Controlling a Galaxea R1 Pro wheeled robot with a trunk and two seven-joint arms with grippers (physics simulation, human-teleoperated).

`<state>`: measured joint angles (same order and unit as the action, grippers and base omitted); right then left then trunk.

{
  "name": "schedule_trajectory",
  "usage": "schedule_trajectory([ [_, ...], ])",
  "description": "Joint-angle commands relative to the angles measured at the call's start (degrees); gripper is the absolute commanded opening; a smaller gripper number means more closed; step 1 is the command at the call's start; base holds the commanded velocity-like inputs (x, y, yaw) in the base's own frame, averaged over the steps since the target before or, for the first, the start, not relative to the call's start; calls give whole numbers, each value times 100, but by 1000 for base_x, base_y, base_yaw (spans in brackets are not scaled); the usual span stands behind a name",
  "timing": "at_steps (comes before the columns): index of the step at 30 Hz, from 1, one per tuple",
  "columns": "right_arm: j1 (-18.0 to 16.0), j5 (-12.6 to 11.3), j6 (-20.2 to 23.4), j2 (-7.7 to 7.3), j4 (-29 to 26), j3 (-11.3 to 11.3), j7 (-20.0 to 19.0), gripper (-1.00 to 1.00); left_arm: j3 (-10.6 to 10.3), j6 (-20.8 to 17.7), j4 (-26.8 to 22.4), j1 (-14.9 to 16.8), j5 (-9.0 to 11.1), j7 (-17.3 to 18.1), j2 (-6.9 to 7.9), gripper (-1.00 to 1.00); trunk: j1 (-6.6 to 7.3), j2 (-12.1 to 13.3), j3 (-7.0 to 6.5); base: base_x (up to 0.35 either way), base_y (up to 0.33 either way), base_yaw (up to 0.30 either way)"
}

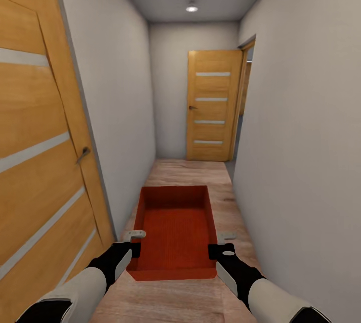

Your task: Move the two storage containers from the living room to the garage. In the garage, place one container on the floor and stack the other container on top of it (either order is fine).

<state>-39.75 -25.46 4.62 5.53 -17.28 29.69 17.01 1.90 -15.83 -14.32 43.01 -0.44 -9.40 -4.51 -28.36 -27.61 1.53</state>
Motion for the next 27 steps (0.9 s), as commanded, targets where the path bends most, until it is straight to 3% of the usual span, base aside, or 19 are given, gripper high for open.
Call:
schedule_trajectory([
  [1, -10, 8, -93, -8, -197, -95, 22, -100, -5, -34, -1, -3, 35, -27, 82, -100, -6, -12, 13, 324, 0, 0],
  [19, -12, 6, -93, -8, -197, -95, 16, -100, -5, -34, -1, -3, 35, -27, 82, -100, -6, -12, 13, 324, 0, -1],
  [27, -13, 7, -93, 1, -197, -95, 22, -100, -5, -34, -1, -3, 35, -27, 82, -100, -6, -12, 13, 324, 0, -103],
])
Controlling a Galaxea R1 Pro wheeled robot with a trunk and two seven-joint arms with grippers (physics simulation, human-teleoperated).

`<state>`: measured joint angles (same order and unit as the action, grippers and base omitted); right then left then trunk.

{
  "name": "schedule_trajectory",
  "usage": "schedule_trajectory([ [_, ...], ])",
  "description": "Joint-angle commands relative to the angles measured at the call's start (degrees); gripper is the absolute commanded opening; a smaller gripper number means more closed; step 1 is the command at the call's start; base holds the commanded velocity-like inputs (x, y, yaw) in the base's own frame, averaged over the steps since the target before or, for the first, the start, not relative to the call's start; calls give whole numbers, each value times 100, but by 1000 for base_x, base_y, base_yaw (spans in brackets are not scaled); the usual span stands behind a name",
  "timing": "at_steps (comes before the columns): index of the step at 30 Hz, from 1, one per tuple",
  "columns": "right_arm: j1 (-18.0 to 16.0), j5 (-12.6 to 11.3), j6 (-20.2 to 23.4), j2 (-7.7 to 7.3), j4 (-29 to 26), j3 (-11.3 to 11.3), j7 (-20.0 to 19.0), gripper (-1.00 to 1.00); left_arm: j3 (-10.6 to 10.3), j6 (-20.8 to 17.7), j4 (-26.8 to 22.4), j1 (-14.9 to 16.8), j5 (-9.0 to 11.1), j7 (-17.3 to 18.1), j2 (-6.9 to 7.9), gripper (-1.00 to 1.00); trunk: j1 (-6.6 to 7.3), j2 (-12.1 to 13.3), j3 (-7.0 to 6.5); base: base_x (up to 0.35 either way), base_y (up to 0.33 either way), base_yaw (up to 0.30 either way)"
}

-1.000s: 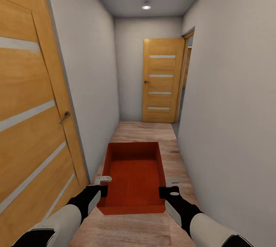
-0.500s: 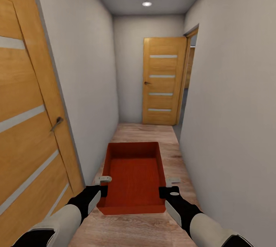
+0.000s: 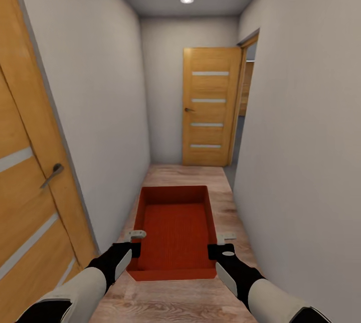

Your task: Move the two storage containers from the living room to the garage. In the garage, place one container on the floor and stack the other container on top of it (either order is fine).

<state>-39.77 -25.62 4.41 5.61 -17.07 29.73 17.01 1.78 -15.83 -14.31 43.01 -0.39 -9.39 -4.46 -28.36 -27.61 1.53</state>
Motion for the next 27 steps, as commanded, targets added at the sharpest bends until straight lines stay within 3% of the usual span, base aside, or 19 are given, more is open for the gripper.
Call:
schedule_trajectory([
  [1, -12, 22, -72, -7, -218, -99, 22, -100, 6, -34, -2, -3, 30, -28, 77, -100, -6, -12, 13, 324, 0, -13],
  [27, -8, 22, -72, -7, -218, -99, 19, -100, 6, -35, -2, -3, 30, -28, 76, -100, -6, -12, 13, 324, 0, -1],
])
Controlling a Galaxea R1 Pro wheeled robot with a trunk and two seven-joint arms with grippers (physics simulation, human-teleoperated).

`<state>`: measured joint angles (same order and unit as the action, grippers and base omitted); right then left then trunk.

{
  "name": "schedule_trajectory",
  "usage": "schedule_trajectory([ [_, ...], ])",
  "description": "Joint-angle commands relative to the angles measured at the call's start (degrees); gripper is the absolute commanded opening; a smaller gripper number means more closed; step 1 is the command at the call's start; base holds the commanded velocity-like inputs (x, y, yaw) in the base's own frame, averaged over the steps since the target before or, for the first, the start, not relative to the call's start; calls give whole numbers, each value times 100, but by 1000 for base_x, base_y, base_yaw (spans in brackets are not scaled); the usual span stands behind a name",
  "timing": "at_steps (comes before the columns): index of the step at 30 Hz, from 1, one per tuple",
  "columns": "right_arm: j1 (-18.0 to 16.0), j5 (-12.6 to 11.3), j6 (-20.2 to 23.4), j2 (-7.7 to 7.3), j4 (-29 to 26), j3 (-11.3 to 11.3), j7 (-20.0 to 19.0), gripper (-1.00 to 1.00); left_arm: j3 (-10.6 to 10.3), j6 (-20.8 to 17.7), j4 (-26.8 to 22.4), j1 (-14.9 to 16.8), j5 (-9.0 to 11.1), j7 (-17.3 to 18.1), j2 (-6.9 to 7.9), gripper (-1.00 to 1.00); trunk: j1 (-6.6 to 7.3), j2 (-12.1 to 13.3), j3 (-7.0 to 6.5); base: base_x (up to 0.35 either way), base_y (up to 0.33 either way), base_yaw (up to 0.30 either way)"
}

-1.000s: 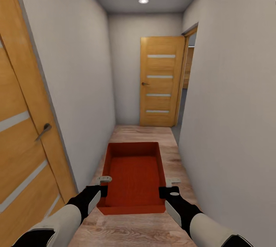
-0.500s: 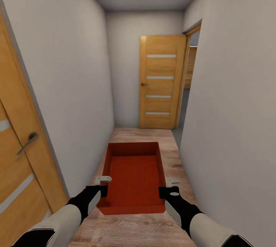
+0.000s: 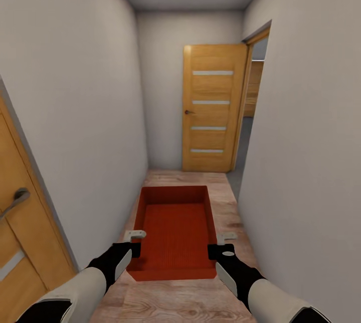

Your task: Move the two storage containers from the living room to the garage. In the garage, place one container on the floor and stack the other container on top of it (either order is fine).

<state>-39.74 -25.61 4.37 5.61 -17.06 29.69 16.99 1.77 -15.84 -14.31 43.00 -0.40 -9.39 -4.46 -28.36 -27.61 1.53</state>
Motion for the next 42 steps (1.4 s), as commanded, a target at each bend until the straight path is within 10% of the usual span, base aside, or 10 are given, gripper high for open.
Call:
schedule_trajectory([
  [1, -11, 21, -68, -7, -219, -95, 23, -100, 8, -34, -1, -3, 31, -27, 77, -100, -6, -12, 13, 324, 0, 0],
  [42, -14, 21, -68, -15, -219, -95, 16, -100, 8, -37, -1, -3, 31, -27, 77, -100, -6, -12, 13, 324, 0, 0],
])
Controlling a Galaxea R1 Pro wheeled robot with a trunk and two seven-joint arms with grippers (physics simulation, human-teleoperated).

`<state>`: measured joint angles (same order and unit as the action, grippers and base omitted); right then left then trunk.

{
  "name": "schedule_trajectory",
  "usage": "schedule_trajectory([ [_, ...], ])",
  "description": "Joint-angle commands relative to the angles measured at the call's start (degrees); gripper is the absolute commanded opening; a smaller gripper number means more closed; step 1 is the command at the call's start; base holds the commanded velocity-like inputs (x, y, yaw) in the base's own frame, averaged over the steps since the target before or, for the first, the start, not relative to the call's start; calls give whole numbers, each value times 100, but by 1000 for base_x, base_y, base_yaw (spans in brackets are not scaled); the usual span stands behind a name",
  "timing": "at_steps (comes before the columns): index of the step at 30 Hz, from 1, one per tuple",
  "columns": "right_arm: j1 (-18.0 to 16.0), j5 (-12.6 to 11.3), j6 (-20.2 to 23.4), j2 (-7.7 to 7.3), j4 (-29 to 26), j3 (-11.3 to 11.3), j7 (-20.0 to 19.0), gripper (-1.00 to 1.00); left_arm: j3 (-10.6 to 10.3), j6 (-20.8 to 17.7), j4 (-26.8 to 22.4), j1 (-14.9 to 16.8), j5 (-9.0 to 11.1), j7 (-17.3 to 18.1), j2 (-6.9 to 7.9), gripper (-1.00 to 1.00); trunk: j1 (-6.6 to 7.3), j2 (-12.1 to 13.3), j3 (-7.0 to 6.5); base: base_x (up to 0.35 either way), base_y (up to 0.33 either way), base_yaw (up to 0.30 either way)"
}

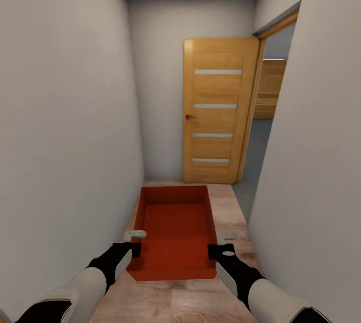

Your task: Move the two storage containers from the living room to the garage. In the garage, place one container on the floor and stack the other container on top of it (either order is fine).

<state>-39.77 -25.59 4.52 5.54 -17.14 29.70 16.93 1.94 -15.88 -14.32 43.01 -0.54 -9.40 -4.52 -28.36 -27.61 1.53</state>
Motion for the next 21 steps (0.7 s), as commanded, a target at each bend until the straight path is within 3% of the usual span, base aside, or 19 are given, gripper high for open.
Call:
schedule_trajectory([
  [1, -11, 19, -83, -8, -211, -96, 23, -100, -9, -33, -1, -3, 45, -26, 83, -100, -6, -12, 13, 324, 0, 0],
  [21, -8, 19, -83, -7, -211, -96, 22, -100, -9, -33, -1, -3, 45, -26, 83, -100, -6, -12, 13, 324, 0, 0],
])
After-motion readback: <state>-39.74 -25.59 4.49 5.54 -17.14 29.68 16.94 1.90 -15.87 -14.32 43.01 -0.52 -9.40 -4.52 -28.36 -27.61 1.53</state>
